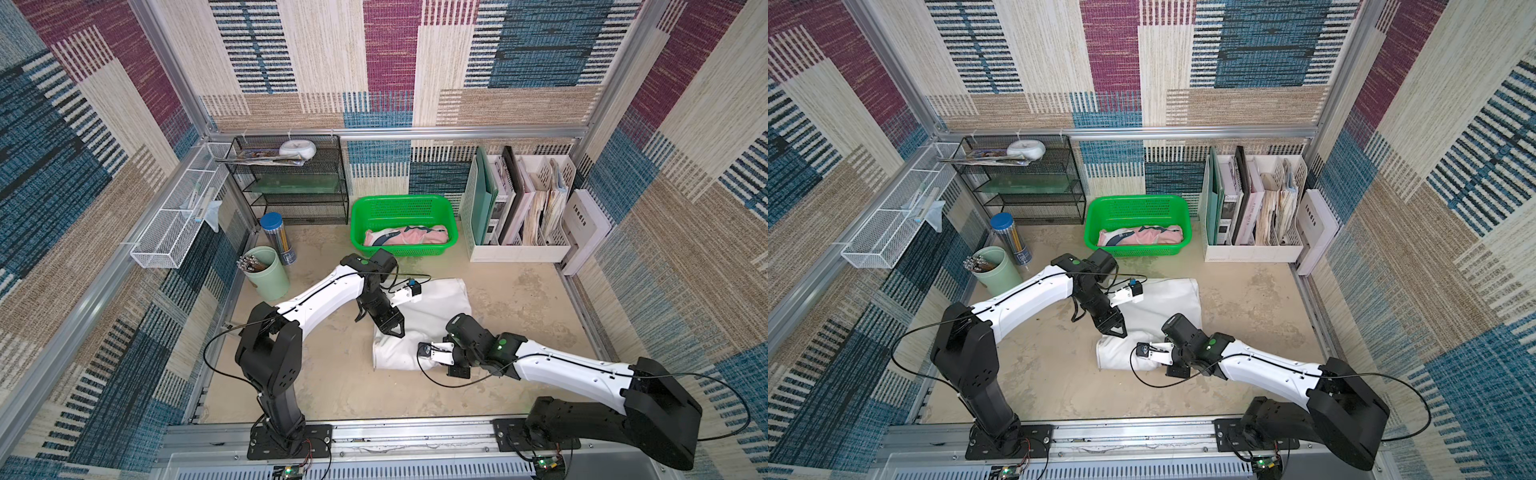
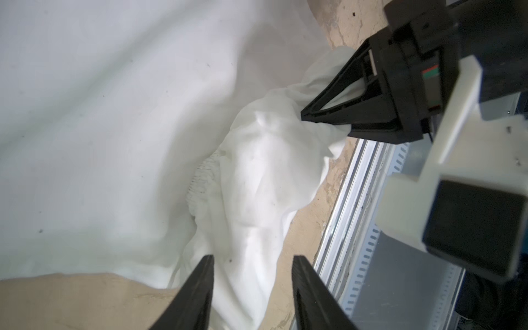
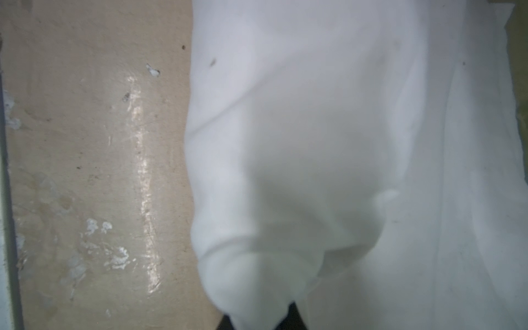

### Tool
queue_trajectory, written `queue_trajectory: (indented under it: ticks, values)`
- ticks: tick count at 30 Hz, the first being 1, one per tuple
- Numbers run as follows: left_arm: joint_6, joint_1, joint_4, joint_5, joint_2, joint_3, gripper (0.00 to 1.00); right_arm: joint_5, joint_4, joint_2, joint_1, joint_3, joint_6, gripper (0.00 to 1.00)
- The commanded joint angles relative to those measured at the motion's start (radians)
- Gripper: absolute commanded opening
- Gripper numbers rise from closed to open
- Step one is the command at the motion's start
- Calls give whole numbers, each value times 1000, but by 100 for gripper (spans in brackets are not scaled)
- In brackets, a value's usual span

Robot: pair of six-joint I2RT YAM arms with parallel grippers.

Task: Roll up the shorts
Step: Roll the shorts at the center of the board.

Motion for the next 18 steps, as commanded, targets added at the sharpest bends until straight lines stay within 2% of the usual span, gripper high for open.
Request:
queue_trajectory:
  ticks: [1, 6, 9, 11, 12, 18]
  values:
    - [-24, 3, 42, -55, -80, -3, 49, -77, -43, 20, -24, 21, 6, 0]
    - [-75, 0, 161, -194, -262, -47, 50, -192, -92, 63, -87, 71, 15, 0]
    - [-102, -16, 228, -271, -362, -99, 60, -258, -119, 75, -128, 107, 30, 0]
    - [-102, -36, 289, -309, -438, -168, 72, -296, -141, 81, -154, 133, 37, 0]
    - [-104, -49, 318, -341, -467, -203, 98, -307, -149, 84, -164, 143, 40, 0]
    - [-80, -163, 463, -471, -605, -388, 100, -394, -201, 116, -213, 195, 54, 0]
